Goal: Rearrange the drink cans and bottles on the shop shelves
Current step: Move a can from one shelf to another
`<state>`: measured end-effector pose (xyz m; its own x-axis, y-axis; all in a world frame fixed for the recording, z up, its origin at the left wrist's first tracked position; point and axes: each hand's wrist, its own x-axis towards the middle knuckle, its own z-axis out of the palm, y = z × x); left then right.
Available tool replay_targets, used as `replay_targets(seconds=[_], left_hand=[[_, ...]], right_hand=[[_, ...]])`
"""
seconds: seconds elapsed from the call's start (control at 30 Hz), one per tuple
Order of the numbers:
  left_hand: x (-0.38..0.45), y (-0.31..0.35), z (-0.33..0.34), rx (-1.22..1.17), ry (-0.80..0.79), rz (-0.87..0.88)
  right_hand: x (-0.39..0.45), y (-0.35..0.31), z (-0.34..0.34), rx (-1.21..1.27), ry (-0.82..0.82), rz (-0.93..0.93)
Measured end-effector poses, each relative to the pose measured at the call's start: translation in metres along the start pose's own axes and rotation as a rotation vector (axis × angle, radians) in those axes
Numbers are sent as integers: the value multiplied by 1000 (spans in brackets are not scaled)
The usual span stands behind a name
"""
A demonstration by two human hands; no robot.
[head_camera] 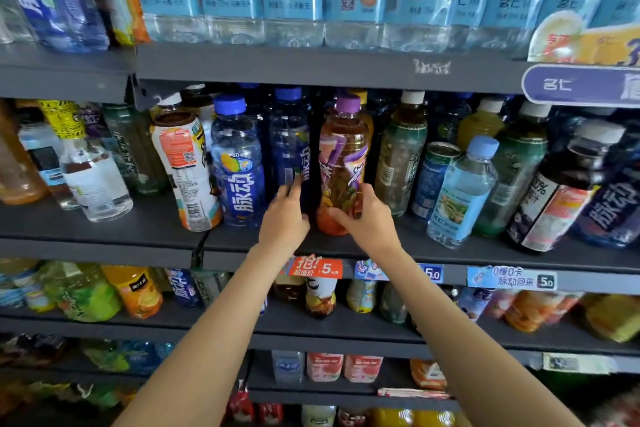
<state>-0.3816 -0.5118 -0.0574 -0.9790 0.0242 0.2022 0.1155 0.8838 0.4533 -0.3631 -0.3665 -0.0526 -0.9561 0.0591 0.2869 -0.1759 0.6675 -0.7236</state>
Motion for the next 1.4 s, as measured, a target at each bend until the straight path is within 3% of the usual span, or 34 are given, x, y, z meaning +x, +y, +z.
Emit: replay_targets(seconds=[0.07,0.13,0.3,0.43,0.5,0.63,0.77,0.9,1.03,1.13,1.3,1.4], left_hand=[[7,-2,-4,-42,-109,-34],[6,-2,-7,-78,-121,-49],[-18,9,-6,-356,94,144],[-31,25,-3,-418,395,257],[-35,39,-1,-409,561,290],[-39,77,7,-396,598,444],[-43,106,9,-381,587,564],[-46,130,-15,-343,684,707],[-44,164,-57,-338,847,834],[-36,185,-83,-327,916,780],[-20,189,-100,-92,788,532],[-16,182,-97,90,766,551]], right_hand=[[-2,3,-3,12,8,0],[-3,4,-4,16,12,4],[-13,17,-10,-55,18,-100],[-27,28,-64,-162,621,-339],[-18,39,-95,-187,743,-263],[-1,59,-111,-181,467,-99],[-9,57,-103,-209,345,-210],[-40,46,-118,-159,219,-318],[-73,11,-174,-7,322,-431],[-69,-33,-226,36,515,-570],[-10,-111,-278,74,818,-670],[29,-143,-276,-10,824,-609]])
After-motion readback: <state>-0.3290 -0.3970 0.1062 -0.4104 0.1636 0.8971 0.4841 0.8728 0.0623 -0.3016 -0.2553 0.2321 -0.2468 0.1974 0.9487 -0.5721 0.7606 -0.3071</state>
